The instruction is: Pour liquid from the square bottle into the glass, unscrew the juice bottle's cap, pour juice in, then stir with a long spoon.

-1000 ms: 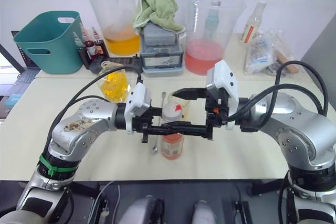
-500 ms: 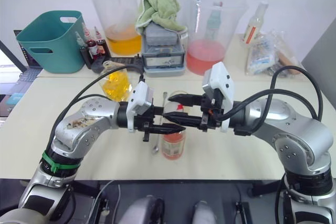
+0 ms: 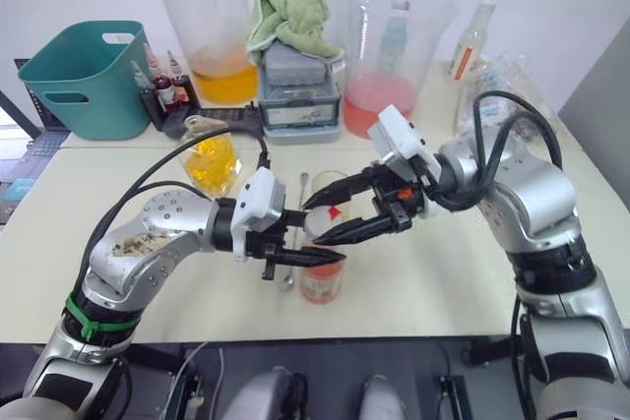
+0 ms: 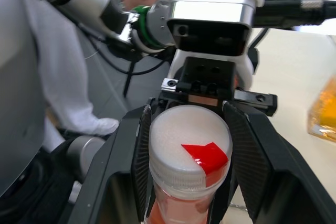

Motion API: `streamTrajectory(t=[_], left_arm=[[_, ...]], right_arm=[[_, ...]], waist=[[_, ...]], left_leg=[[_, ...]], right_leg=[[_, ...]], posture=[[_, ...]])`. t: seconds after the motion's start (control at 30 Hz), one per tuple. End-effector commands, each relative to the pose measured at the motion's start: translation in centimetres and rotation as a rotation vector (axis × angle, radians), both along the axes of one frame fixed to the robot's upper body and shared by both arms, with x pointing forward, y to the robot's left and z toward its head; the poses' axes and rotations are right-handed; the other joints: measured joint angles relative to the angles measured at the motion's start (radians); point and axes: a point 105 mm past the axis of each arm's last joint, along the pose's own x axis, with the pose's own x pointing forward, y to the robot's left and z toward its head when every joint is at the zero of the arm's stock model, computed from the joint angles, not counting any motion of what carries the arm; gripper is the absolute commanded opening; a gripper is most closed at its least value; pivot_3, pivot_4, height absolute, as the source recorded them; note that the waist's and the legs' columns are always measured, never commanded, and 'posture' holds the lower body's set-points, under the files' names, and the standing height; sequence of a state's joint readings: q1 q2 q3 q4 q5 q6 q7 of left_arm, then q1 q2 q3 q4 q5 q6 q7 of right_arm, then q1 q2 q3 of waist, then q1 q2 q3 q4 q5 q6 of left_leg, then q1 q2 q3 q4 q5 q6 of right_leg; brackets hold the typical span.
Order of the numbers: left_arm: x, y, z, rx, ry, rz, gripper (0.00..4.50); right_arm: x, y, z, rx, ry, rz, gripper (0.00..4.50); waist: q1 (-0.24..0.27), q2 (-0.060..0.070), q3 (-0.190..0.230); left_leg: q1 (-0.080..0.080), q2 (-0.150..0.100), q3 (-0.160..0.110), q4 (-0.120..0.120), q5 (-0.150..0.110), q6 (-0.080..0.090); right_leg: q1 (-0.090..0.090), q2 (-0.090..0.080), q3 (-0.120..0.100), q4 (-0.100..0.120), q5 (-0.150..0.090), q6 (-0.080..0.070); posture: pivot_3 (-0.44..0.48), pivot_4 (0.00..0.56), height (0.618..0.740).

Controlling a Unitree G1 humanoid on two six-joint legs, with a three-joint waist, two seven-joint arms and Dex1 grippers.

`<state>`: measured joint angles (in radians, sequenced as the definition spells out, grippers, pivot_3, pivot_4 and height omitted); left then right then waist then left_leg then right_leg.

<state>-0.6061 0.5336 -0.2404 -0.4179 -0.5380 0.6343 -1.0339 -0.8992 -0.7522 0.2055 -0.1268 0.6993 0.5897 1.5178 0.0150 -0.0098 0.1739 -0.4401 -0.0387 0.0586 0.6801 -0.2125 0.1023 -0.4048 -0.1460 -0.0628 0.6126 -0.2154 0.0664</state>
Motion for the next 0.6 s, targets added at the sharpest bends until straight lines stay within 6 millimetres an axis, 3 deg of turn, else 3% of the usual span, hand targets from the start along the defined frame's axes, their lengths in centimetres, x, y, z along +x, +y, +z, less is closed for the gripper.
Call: streamTrajectory(t=[0.03,0.17,0.37,0.6], left_arm=[[0.4,0.3,-0.4,0.016,0.019,0.038,1.42],[0.5,0.2,-0.5,0.016,0.019,0.035,1.42],[0.7,-0.1,-0.6,0.008,0.025,0.013,1.42],[0.9,-0.6,-0.6,-0.002,0.027,0.0,1.42]], right_arm=[[-0.3,0.1,0.5,-0.05,0.019,0.095,3.03],[0.1,-1.0,1.9,-0.022,0.022,0.026,4.39],[-1.1,-2.4,2.5,0.069,0.063,-0.142,4.46],[-1.6,-1.9,2.0,0.195,0.005,-0.401,4.46]], waist=[[0.0,0.0,0.0],[0.002,0.0,0.0],[0.008,0.0,0.0],[0.019,0.0,0.0]], left_leg=[[0.0,0.0,0.0,0.0,0.0,0.0],[0.0,0.0,0.0,0.0,0.0,-0.001],[0.0,0.0,-0.001,0.0,0.0,-0.002],[0.0,0.001,-0.001,-0.001,-0.003,-0.01]], right_leg=[[0.0,0.0,0.0,0.0,0.0,0.0],[-0.001,-0.001,0.0,0.0,0.0,0.0],[0.0,-0.002,0.0,0.0,0.0,0.0],[0.0,-0.003,0.0,0.0,0.0,0.0]], posture=[[0.0,0.15,0.74],[0.0,0.15,0.74],[0.0,0.15,0.74],[0.0,0.15,0.74]])
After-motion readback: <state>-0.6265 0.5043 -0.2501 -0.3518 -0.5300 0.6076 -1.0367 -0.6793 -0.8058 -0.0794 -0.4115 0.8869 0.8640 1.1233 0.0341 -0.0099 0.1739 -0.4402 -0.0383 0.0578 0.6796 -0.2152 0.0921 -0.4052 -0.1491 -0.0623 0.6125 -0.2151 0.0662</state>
